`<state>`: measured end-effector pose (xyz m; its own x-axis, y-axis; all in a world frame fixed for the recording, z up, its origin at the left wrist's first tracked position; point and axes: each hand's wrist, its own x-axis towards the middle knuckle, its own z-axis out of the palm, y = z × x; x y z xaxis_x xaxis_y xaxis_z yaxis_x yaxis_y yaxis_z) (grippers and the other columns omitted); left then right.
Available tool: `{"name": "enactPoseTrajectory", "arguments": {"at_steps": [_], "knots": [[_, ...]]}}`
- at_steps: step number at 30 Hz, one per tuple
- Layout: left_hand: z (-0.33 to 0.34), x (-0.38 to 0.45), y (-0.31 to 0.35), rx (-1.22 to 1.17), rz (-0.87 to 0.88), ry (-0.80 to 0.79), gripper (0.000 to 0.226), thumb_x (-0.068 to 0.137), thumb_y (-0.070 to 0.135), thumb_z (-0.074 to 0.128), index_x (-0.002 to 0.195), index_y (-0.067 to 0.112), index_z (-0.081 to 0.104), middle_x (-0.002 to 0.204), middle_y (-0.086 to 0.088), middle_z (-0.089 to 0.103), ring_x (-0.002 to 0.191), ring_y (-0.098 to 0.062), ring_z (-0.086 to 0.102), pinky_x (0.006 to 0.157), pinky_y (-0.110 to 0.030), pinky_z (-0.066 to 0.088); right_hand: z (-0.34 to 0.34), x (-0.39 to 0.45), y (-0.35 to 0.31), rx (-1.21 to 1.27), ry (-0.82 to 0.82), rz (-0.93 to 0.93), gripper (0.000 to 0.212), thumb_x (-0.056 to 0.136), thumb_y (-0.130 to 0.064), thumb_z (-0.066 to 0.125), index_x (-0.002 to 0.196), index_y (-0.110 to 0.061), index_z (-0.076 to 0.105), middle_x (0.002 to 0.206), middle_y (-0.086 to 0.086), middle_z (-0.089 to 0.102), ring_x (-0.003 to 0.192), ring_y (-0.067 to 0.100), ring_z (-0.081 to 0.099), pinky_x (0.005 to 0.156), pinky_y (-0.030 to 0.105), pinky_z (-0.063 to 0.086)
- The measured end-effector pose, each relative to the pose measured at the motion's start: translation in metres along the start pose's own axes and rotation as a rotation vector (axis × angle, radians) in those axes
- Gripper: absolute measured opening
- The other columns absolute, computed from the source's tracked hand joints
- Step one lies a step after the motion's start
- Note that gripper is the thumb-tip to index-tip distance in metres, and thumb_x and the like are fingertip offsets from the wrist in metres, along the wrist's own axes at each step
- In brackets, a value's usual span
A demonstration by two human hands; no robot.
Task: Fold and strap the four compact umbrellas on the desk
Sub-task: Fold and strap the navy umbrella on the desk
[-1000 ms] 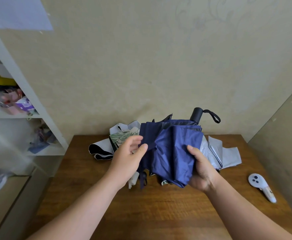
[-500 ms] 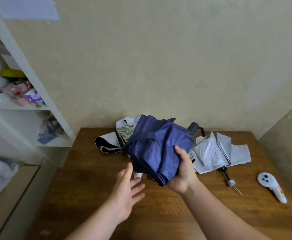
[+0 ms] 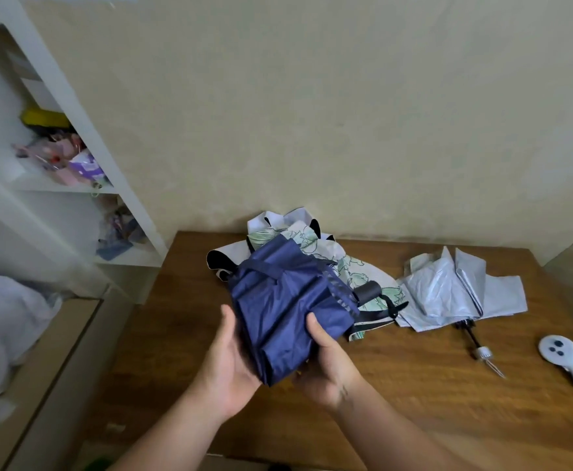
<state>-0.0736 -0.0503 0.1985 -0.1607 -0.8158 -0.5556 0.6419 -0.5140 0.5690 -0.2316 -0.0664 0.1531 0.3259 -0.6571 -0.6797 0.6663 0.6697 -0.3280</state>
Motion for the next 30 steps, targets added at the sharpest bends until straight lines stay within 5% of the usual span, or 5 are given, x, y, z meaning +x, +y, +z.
{"name": "enactPoseTrajectory", "arguments": {"at_steps": [7, 12, 21, 26, 30], "knots": [[-0.006, 0.013, -0.004, 0.323, 0.157, 0.069, 0.054, 0.091, 0.006, 0.073, 0.140, 0.023, 0.060, 0.131, -0.006, 0.072, 0.118, -0.030, 0.071, 0.103, -0.052, 0.054, -0.010, -0.001, 0.005, -0.061, -0.012, 0.008, 0.047, 0.087, -0.030, 0.077, 0.129, -0.010, 0.069, 0.122, 0.012, 0.075, 0.097, 0.028, 0.076, 0.077, 0.038, 0.056], [0.009, 0.024, -0.006, 0.334, 0.092, 0.012, 0.035, 0.100, 0.007, 0.063, 0.133, 0.018, 0.065, 0.127, -0.010, 0.074, 0.115, -0.030, 0.072, 0.098, -0.046, 0.054, -0.061, -0.009, -0.016, -0.258, -0.019, 0.058, 0.080, 0.044, -0.018, 0.107, 0.115, -0.014, 0.073, 0.111, 0.012, 0.073, 0.086, 0.023, 0.070, 0.066, 0.034, 0.054], [0.052, 0.055, -0.001, 0.334, 0.070, -0.036, 0.044, 0.089, 0.013, 0.068, 0.134, 0.009, 0.065, 0.126, -0.019, 0.072, 0.114, -0.040, 0.071, 0.104, -0.055, 0.051, -0.123, -0.076, -0.089, -0.834, 0.321, 0.045, 0.031, 0.087, 0.007, 0.059, 0.112, -0.009, 0.070, 0.090, 0.008, 0.074, 0.072, 0.023, 0.066, 0.065, 0.032, 0.048], [0.076, 0.071, -0.004, 0.420, 0.106, -0.007, 0.028, 0.096, 0.006, 0.067, 0.123, 0.011, 0.070, 0.117, -0.016, 0.076, 0.106, -0.039, 0.074, 0.099, -0.054, 0.054, -0.140, -0.098, -0.128, -1.275, 0.747, -0.702, 0.025, 0.084, -0.003, 0.071, 0.090, -0.027, 0.071, 0.088, -0.002, 0.068, 0.073, 0.008, 0.062, 0.066, 0.025, 0.049], [0.094, 0.084, -0.027, 0.411, -0.057, 0.031, 0.026, 0.097, 0.015, 0.068, 0.122, 0.011, 0.073, 0.116, -0.018, 0.076, 0.103, -0.040, 0.074, 0.101, -0.057, 0.053, -0.115, -0.104, -0.146, -1.902, 0.389, -1.048, 0.068, 0.078, -0.048, 0.072, 0.144, -0.049, 0.053, 0.142, -0.002, 0.049, 0.128, 0.021, 0.050, 0.106, 0.036, 0.043]]}}
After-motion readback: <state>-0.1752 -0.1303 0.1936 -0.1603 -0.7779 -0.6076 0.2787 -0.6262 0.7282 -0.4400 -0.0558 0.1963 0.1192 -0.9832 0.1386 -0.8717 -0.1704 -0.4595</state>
